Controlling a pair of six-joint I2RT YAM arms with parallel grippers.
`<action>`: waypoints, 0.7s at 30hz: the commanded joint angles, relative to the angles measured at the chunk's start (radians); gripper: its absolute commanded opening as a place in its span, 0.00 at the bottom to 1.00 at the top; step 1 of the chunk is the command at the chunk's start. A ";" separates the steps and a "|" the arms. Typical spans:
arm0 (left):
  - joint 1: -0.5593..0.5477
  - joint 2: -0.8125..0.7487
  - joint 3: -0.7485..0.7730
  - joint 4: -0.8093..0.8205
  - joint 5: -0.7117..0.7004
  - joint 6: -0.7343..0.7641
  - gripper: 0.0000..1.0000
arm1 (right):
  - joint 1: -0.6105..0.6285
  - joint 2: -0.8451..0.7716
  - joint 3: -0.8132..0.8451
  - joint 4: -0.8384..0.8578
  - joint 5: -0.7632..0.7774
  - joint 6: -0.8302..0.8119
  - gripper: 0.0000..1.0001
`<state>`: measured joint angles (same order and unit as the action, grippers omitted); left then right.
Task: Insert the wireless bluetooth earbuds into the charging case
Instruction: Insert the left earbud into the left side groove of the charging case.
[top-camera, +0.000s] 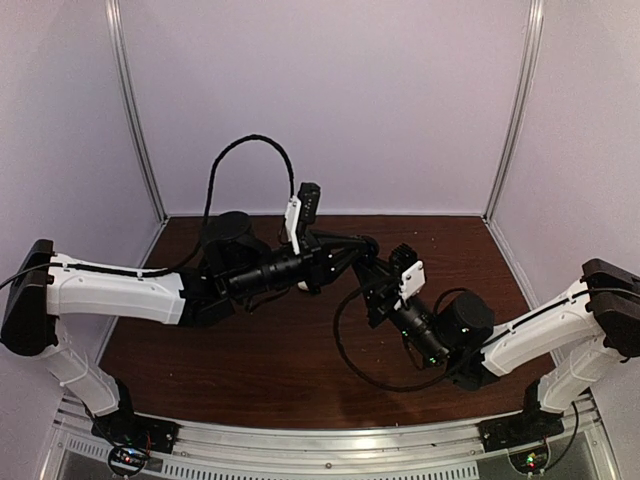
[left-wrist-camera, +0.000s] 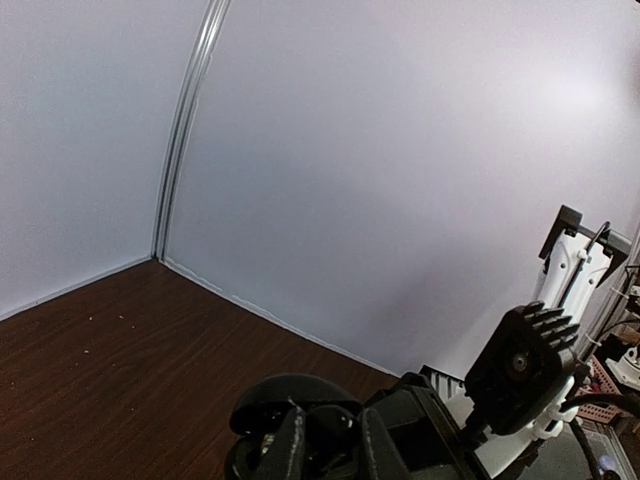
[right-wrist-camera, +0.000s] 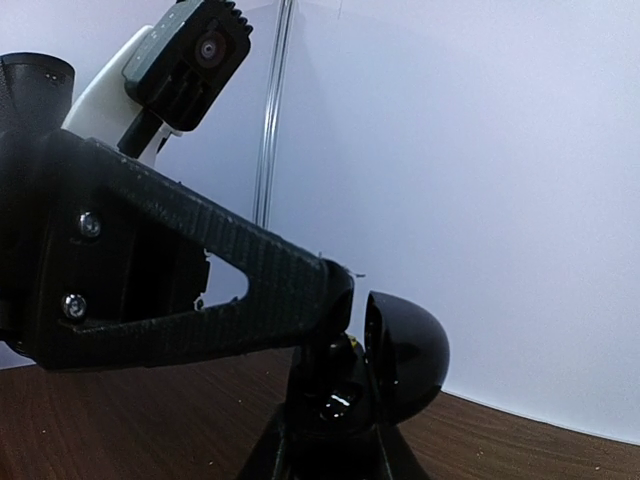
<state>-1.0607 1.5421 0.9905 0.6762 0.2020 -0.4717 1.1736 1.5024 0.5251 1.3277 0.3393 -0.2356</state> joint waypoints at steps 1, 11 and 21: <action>-0.001 0.003 0.033 -0.018 -0.048 -0.013 0.05 | 0.013 -0.019 0.010 0.045 0.015 -0.013 0.00; 0.012 0.013 0.037 -0.044 -0.083 -0.048 0.06 | 0.015 -0.019 0.011 0.060 0.013 -0.030 0.00; 0.016 0.017 0.024 -0.034 -0.099 -0.093 0.08 | 0.015 -0.011 0.018 0.093 0.016 -0.033 0.00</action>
<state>-1.0630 1.5448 1.0084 0.6418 0.1688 -0.5346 1.1736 1.5024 0.5251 1.3319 0.3611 -0.2604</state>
